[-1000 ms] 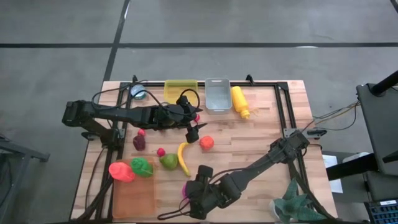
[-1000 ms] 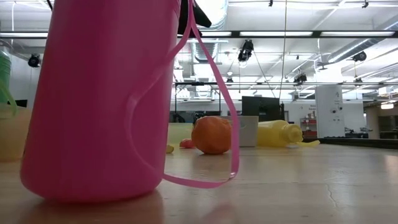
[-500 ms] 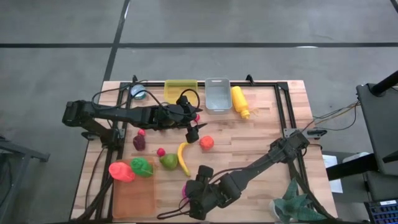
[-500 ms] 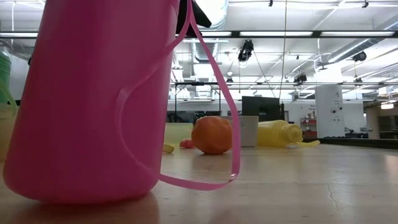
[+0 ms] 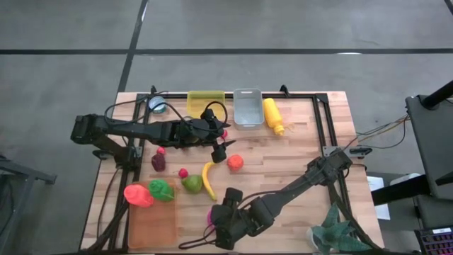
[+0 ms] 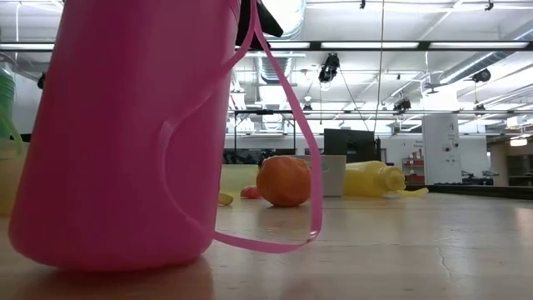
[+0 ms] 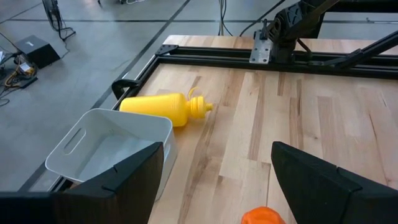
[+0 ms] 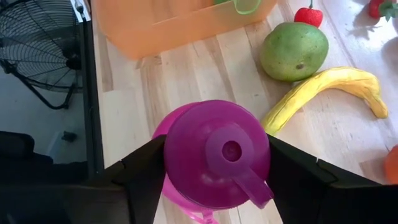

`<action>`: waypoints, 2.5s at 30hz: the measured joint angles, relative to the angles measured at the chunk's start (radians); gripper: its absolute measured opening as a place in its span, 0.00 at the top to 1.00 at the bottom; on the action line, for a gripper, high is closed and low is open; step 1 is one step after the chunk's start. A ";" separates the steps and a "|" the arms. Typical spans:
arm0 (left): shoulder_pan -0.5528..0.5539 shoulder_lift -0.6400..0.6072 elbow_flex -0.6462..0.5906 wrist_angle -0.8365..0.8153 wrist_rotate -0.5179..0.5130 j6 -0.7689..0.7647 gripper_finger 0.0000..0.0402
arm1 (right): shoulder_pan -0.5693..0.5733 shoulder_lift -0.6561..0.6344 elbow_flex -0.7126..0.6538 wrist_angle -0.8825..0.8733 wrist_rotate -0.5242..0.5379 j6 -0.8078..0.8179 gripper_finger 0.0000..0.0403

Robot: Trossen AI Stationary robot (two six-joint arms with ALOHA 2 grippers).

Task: Pick & Place Food Item
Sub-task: Put the pink tumbler into the orange bin

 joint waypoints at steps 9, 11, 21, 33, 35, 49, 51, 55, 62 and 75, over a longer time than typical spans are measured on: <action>0.000 0.000 0.000 0.000 0.000 0.000 0.24 | 0.000 0.000 -0.001 0.014 0.012 0.003 0.15; 0.000 0.000 0.000 0.000 0.000 0.000 0.24 | 0.000 0.000 -0.001 0.021 0.012 0.003 0.13; 0.000 0.000 0.000 0.000 0.000 0.004 0.24 | 0.000 0.000 -0.001 0.024 0.013 0.000 0.10; 0.000 0.000 0.000 0.000 0.000 0.003 0.24 | 0.010 -0.014 -0.001 0.019 0.013 0.008 0.10; 0.000 0.000 0.000 0.000 0.000 0.003 0.24 | 0.015 -0.022 -0.001 0.011 0.013 0.008 0.10; 0.000 0.000 0.000 -0.003 0.000 0.003 0.24 | 0.068 -0.090 -0.001 -0.150 0.011 0.072 0.10; 0.000 0.000 0.000 -0.003 0.000 0.003 0.24 | 0.073 -0.100 -0.001 -0.185 0.012 0.090 0.10; 0.000 0.000 0.000 -0.003 0.000 0.002 0.24 | 0.077 -0.117 -0.001 -0.210 0.012 0.114 0.10; 0.000 0.000 0.000 -0.007 0.000 0.000 0.24 | 0.082 -0.122 -0.001 -0.268 0.011 0.114 0.10; 0.000 0.000 0.000 -0.011 0.000 0.000 0.24 | 0.111 -0.151 -0.014 -0.502 0.273 0.212 0.10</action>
